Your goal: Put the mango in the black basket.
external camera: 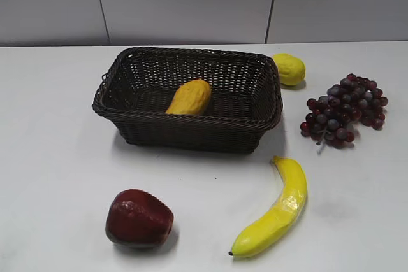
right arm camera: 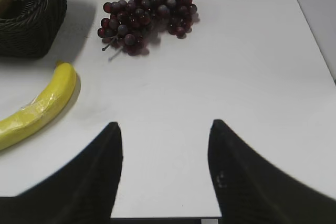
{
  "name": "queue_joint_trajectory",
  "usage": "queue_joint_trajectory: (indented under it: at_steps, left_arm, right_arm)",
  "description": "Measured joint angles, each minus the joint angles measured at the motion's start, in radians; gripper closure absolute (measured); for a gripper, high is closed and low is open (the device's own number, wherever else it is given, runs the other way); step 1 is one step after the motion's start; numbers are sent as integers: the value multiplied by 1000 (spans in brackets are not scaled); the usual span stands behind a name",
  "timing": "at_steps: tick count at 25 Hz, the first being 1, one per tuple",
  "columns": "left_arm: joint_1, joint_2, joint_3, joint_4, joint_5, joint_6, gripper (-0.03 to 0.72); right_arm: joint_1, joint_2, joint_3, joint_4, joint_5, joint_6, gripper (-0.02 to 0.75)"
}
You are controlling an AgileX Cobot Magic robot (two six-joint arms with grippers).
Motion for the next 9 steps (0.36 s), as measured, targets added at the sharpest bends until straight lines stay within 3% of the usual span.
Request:
queue_joint_trajectory:
  at_steps: [9]
  left_arm:
    - [0,0,0,0,0,0,162]
  right_arm:
    - [0,0,0,0,0,0,330]
